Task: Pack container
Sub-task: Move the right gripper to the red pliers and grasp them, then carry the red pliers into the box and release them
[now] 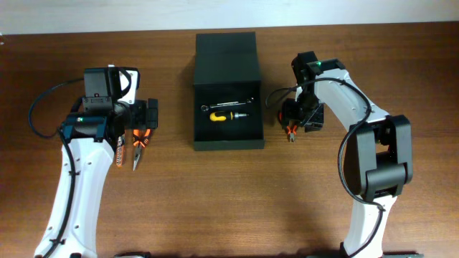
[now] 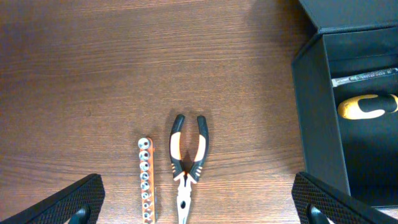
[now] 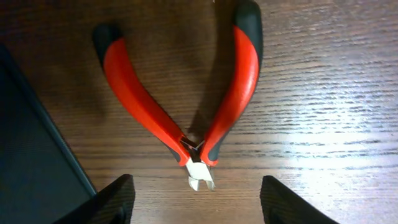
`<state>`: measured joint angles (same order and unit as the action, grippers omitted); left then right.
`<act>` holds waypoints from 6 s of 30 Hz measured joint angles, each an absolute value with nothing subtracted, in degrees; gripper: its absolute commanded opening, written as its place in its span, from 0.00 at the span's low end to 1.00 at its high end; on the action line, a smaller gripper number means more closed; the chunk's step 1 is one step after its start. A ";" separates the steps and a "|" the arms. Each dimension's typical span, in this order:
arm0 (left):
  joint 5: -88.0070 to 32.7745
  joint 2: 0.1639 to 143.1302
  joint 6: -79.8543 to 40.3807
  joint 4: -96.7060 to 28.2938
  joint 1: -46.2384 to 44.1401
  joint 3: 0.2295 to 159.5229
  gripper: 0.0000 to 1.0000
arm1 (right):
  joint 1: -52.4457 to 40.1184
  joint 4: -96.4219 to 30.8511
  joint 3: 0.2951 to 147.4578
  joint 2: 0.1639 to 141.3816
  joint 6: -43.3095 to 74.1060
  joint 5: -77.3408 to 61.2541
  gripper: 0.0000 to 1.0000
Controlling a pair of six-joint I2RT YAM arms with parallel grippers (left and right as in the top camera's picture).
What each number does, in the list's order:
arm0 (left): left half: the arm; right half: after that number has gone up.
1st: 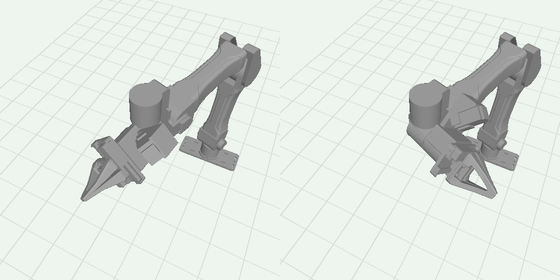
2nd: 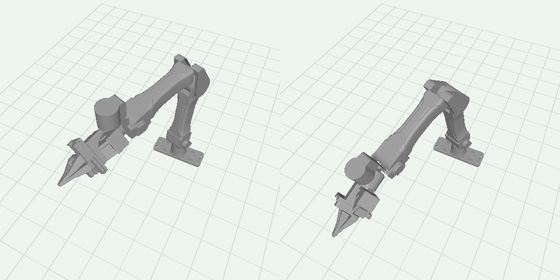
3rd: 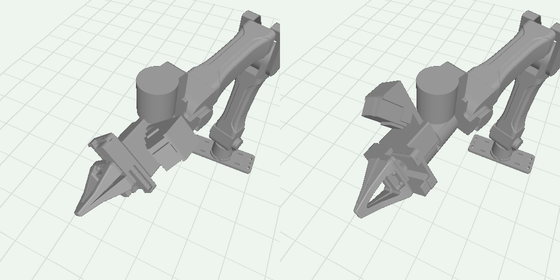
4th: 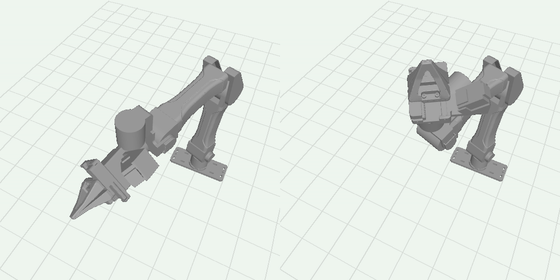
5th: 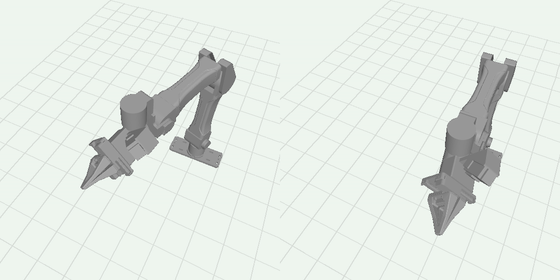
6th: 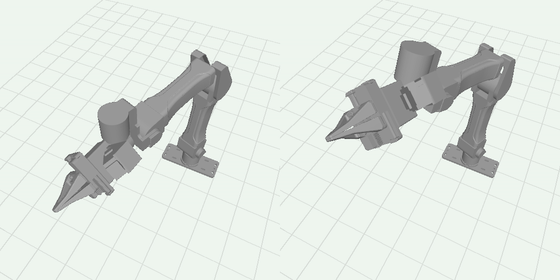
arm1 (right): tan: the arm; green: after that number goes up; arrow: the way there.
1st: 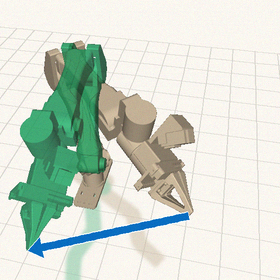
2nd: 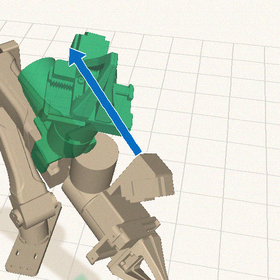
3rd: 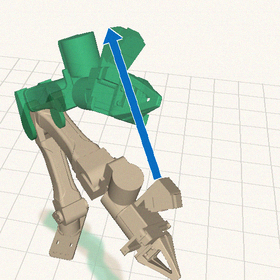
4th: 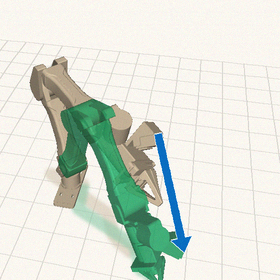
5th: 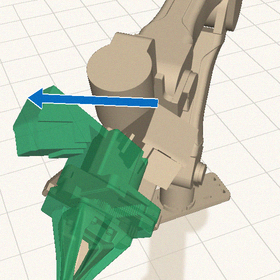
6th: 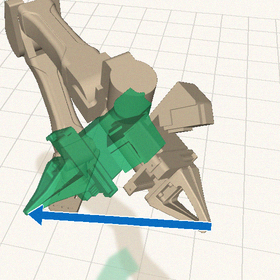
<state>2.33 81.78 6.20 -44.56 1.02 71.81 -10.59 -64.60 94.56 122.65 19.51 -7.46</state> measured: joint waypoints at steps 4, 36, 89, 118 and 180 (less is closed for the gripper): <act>2.33 81.78 6.20 -44.56 1.02 71.81 0.99 | -10.94 -63.24 94.50 122.65 19.51 -7.66 0.59; 2.33 81.78 6.20 -44.56 1.02 71.81 0.99 | -13.72 -55.79 89.06 122.96 23.57 -2.98 0.47; 2.33 81.78 6.20 -44.36 1.02 71.81 0.99 | -13.72 -60.84 92.03 123.70 23.75 0.71 0.04; 2.33 81.78 6.20 -44.31 1.02 71.81 0.99 | -18.52 -76.93 126.56 121.80 4.51 3.01 0.04; 2.33 81.78 6.20 -44.14 1.02 71.81 0.99 | -33.91 -53.67 100.95 123.39 -58.41 -2.68 0.09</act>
<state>2.33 81.78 6.20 -44.14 1.02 71.81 -33.91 -53.67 100.95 123.39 -58.41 -2.68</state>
